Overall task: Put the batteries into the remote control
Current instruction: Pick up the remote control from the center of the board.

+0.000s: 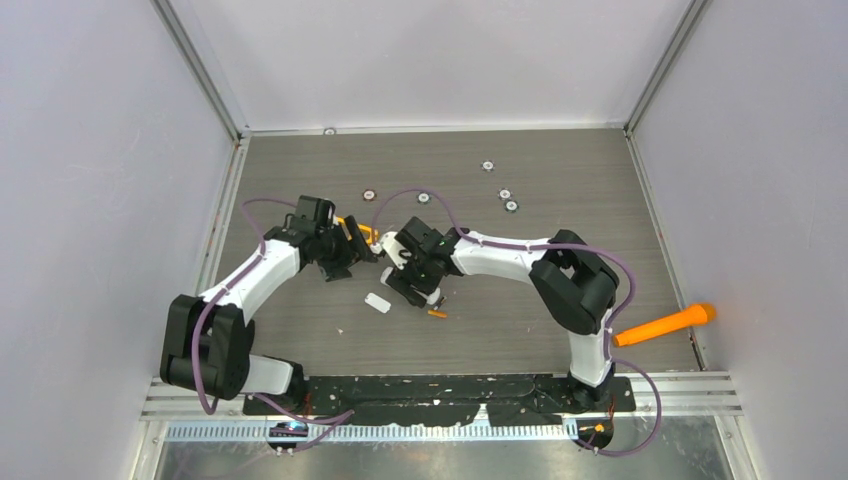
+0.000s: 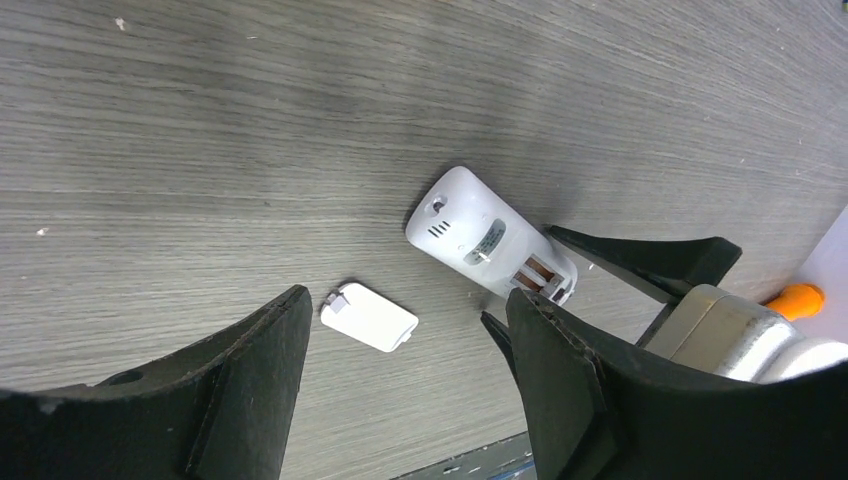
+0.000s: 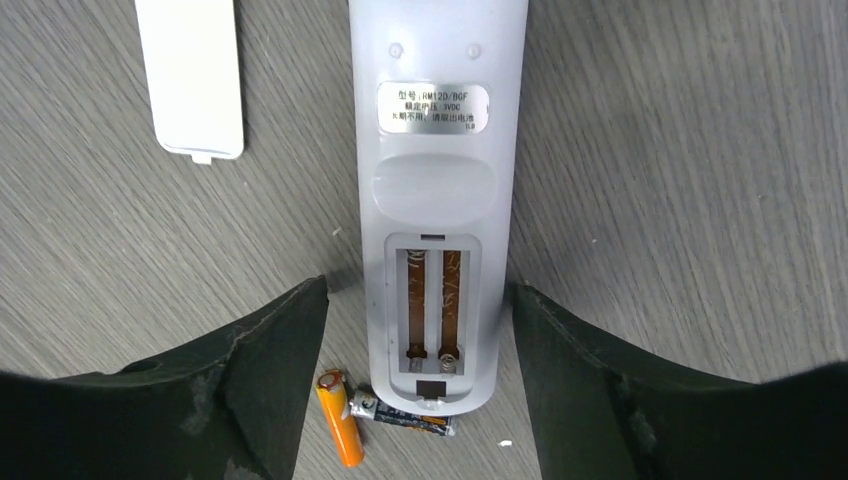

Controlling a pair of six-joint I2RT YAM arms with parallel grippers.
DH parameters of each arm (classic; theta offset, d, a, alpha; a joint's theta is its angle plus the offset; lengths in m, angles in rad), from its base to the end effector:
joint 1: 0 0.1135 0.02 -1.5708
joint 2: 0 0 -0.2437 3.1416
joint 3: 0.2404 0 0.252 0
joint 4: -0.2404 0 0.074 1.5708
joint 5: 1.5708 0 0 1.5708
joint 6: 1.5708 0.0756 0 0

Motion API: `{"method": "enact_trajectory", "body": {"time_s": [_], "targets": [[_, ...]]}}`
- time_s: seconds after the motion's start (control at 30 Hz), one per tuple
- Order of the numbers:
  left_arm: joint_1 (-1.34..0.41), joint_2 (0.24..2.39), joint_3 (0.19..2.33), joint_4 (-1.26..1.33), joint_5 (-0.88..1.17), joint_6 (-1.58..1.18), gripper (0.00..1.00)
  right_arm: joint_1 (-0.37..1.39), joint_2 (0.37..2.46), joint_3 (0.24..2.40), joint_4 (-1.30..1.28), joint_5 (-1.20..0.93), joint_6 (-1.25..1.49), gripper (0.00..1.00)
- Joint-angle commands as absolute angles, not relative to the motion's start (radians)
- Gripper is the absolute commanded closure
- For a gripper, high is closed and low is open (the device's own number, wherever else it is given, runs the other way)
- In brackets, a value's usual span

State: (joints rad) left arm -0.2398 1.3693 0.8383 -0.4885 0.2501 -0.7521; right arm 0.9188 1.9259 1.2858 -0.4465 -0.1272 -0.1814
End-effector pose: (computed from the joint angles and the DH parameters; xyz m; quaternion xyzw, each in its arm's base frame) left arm 0.2771 -0.0870 0.1546 -0.2090 0.9322 -0.2341 0.1804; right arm 0.2389 0.3287 0.1121 -0.5195 0.8180 0.1438 0.2009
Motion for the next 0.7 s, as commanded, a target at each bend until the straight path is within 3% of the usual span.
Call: {"method": "enact_trajectory", "body": {"time_s": [0.0, 0.1, 0.2, 0.27, 0.67], "targets": [[-0.232, 1.344, 0.832, -0.443, 0.292, -0.757, 0.27, 0.919, 1.925, 1.297, -0.457, -0.105, -0.194, 0.31], [-0.232, 1.342, 0.811, -0.400, 0.318, -0.776, 0.27, 0.918, 1.922, 1.271, -0.433, -0.088, -0.185, 0.42], [-0.232, 1.337, 0.778, -0.355, 0.344, -0.801, 0.27, 0.918, 1.895, 1.236, -0.394, -0.065, -0.152, 0.61], [-0.232, 1.328, 0.751, -0.308, 0.363, -0.823, 0.27, 0.918, 1.865, 1.209, -0.355, -0.051, -0.122, 0.67], [-0.235, 1.227, 0.511, 0.329, 0.567, -1.014, 0.25, 0.917, 1.602, 1.075, -0.139, -0.097, 0.054, 0.72]]}}
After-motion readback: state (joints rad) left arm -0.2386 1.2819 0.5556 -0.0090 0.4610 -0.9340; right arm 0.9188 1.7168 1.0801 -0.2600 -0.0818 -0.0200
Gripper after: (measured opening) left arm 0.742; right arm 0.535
